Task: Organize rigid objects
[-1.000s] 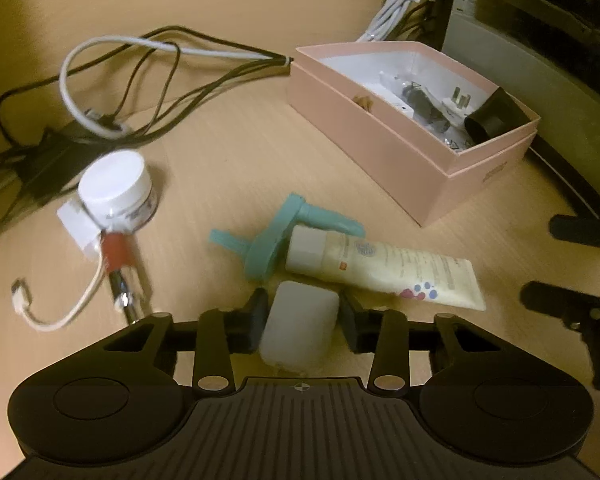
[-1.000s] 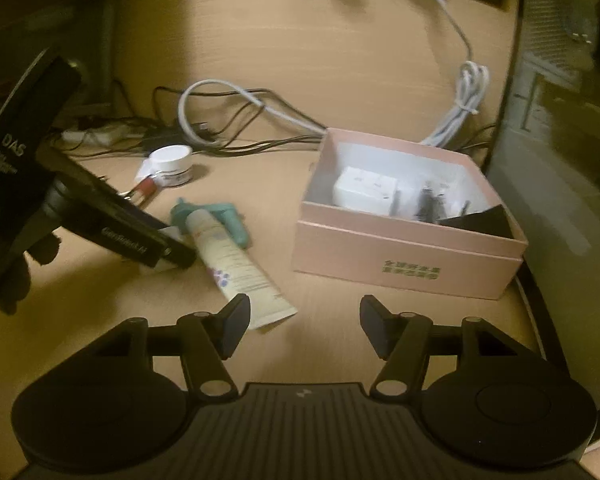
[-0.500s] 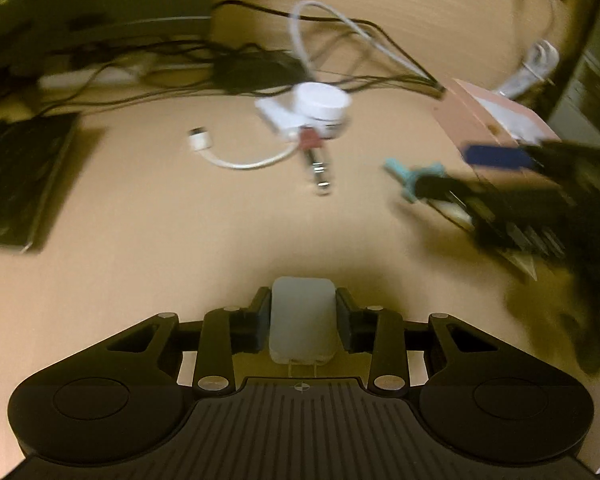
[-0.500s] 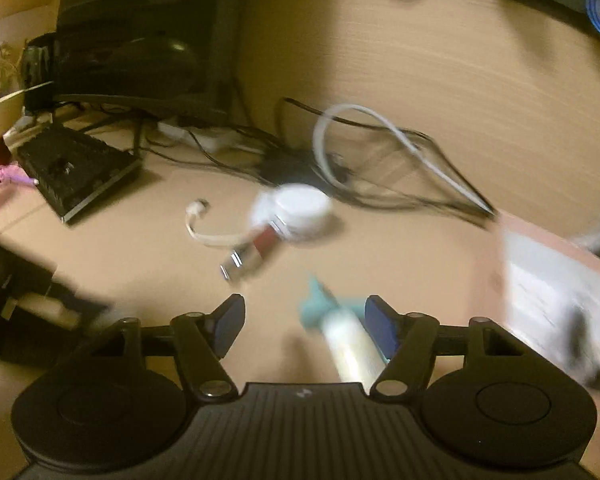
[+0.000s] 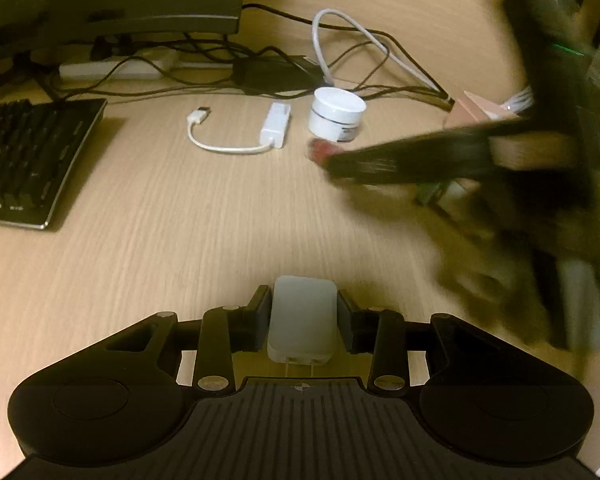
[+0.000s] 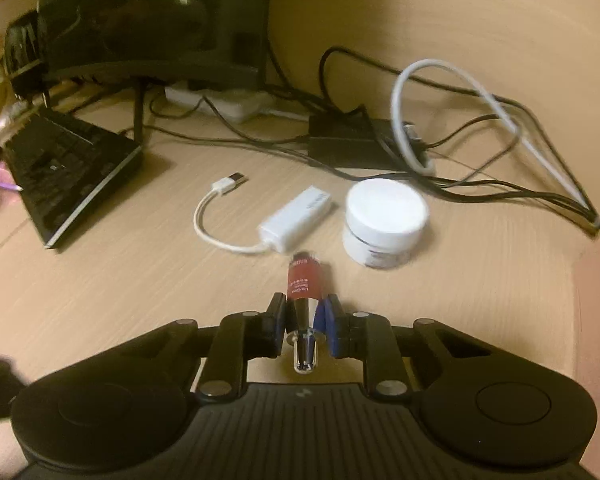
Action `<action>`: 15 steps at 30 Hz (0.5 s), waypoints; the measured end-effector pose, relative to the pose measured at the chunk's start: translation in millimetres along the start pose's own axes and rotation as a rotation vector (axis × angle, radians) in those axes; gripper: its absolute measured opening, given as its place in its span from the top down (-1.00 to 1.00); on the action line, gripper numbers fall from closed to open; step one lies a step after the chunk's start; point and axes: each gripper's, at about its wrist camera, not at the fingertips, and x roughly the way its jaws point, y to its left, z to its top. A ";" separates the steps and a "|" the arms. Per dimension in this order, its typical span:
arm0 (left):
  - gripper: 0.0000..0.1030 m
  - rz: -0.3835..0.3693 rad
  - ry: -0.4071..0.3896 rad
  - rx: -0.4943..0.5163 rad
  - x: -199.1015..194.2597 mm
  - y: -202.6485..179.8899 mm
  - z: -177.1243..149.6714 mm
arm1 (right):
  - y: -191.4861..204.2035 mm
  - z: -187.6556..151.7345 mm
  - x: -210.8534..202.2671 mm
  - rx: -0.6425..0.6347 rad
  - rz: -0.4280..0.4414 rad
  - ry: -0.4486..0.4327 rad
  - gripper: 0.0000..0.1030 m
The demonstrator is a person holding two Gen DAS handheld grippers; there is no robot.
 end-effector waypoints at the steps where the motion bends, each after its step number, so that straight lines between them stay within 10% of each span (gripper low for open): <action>1: 0.22 -0.002 0.003 0.002 0.1 0.5 0.5 | -2.2 -3.1 -10.2 0.000 -0.006 -0.014 0.61; 15: 0.27 -0.026 0.018 0.097 -3.9 -17.3 -7.6 | -52.2 -104.6 -175.7 0.075 -0.196 -0.100 0.62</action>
